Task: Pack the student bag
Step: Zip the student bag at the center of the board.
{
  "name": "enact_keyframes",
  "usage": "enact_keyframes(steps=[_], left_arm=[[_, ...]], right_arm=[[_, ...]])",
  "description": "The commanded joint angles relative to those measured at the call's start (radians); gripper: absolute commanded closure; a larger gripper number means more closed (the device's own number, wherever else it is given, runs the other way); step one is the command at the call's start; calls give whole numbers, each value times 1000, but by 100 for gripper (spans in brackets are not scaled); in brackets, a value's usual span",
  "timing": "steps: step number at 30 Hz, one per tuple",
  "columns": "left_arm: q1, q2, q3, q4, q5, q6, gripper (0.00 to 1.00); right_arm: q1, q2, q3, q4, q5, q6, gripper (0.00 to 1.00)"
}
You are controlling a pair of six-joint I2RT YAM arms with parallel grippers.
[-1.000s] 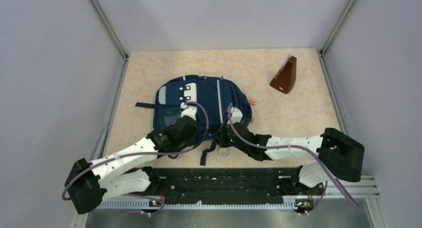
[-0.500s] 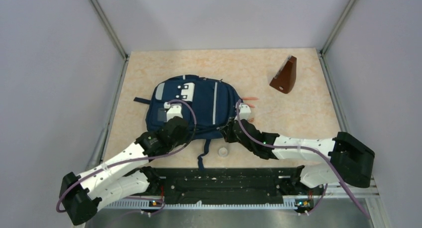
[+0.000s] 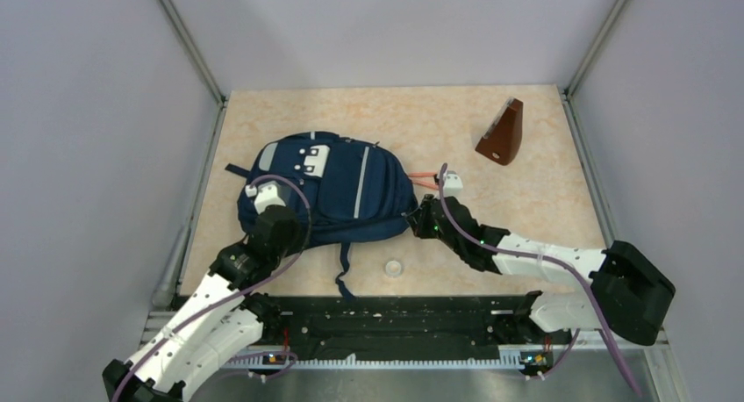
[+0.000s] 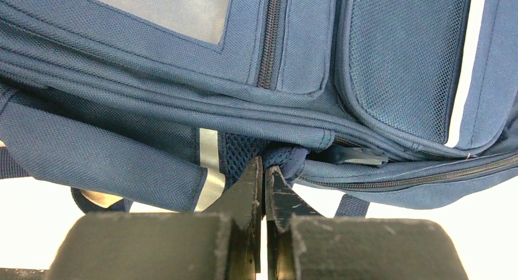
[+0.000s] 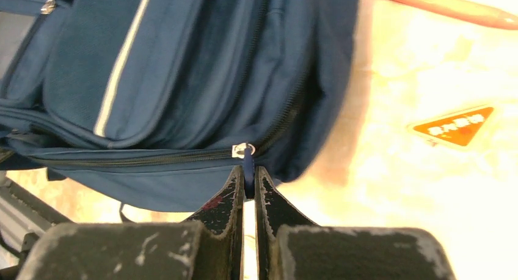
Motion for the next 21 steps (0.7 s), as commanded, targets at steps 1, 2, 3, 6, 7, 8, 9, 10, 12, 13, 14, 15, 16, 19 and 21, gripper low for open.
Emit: enact_keyframes(steps=[1, 2, 3, 6, 7, 8, 9, 10, 12, 13, 14, 15, 16, 19, 21], left_arm=[[43, -46, 20, 26, -107, -7, 100], [45, -46, 21, 27, -108, -5, 100], [46, -47, 23, 27, -108, -4, 100], [48, -44, 28, 43, -89, 15, 100], [47, -44, 30, 53, -78, 24, 98], [47, -46, 34, 65, -61, 38, 87], [47, -48, 40, 77, -46, 61, 73], [47, -48, 48, 86, -33, 80, 60], [47, -50, 71, 122, 17, 161, 44], [46, -53, 83, 137, 50, 183, 41], [45, -54, 95, 159, 81, 206, 40], [45, -57, 101, 186, 116, 231, 39], [46, -55, 103, 220, 177, 256, 35], [42, -7, 104, 305, 314, 299, 35], [25, 58, 103, 353, 382, 307, 37]], right_arm=[[-78, -27, -24, -24, -2, -64, 100], [-86, -29, -24, -20, -13, -75, 100], [-94, -30, -24, -17, -21, -82, 100], [-105, -39, -28, 17, -71, -129, 100], [-105, -45, -32, 31, -92, -145, 100], [-106, -51, -36, 43, -112, -158, 100], [-105, -60, -41, 59, -139, -174, 100], [-106, -69, -44, 72, -163, -191, 100], [-105, -79, -49, 91, -217, -222, 100], [-105, -85, -47, 92, -243, -235, 100], [-106, -90, -48, 92, -255, -243, 100], [-106, -94, -50, 95, -264, -251, 100], [-106, -97, -54, 99, -274, -256, 100], [-106, -111, -64, 107, -288, -258, 100], [-105, -118, -68, 108, -296, -253, 100]])
